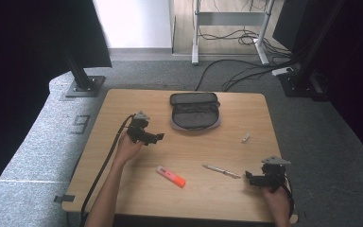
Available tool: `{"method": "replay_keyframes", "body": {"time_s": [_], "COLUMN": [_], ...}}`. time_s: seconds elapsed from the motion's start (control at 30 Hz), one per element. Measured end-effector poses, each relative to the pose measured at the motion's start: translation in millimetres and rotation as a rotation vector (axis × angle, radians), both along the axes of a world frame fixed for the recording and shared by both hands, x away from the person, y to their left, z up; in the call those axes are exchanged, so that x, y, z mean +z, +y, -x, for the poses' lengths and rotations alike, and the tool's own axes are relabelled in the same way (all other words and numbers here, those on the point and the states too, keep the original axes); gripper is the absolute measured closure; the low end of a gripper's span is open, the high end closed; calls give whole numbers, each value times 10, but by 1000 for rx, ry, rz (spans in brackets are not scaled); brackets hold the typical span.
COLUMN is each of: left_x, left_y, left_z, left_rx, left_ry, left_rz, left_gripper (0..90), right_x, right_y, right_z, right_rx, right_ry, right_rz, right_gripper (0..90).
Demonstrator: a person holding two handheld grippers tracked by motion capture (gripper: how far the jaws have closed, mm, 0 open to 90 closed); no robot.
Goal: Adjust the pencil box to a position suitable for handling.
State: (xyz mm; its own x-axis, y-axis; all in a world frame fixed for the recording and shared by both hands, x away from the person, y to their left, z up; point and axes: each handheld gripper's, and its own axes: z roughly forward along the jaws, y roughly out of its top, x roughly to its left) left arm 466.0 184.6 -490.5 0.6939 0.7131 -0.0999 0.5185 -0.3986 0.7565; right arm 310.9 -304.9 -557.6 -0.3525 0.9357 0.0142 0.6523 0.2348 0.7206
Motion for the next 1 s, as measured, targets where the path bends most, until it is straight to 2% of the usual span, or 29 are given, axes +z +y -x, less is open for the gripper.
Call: {"method": "replay_keyframes", "body": {"time_s": [0.03, 0.07, 0.1, 0.17, 0.2, 0.23, 0.3, 0.4, 0.7, 1.0], "left_x": [-2, -6, -8, -6, -6, -4, 11, 34, 104, 44], "left_y": [5, 9, 3, -36, -36, -65, -82, -139, -264, -426], "left_z": [-16, -50, -78, -111, -111, -122, -165, -213, -415, -582], "left_rx": [3, 4, 3, -2, -2, 0, -7, -8, -12, -21], "left_ry": [0, 24, 39, 33, 33, 6, 38, 23, 34, 51], "left_rz": [13, 28, 15, -38, -38, -30, -19, -59, -52, -96], "left_gripper": [20, 21, 21, 20, 18, 20, 20, 19, 23, 23], "right_x": [0, 0, 0, 0, 0, 0, 0, -1, -2, -2], "right_y": [0, 0, 0, 0, 0, 1, 0, -1, 0, 1], "right_z": [0, 0, 0, 0, 0, 0, 0, 0, 0, 1], "right_rx": [0, 0, 0, 0, 0, -1, 0, 1, 0, 6], "right_ry": [0, 0, 0, 0, 0, 0, 0, -1, -3, -2], "right_rz": [0, 0, 1, 1, 1, -1, 1, 2, 1, 1], "right_gripper": [11, 11, 11, 11, 11, 11, 11, 11, 11, 11]}}
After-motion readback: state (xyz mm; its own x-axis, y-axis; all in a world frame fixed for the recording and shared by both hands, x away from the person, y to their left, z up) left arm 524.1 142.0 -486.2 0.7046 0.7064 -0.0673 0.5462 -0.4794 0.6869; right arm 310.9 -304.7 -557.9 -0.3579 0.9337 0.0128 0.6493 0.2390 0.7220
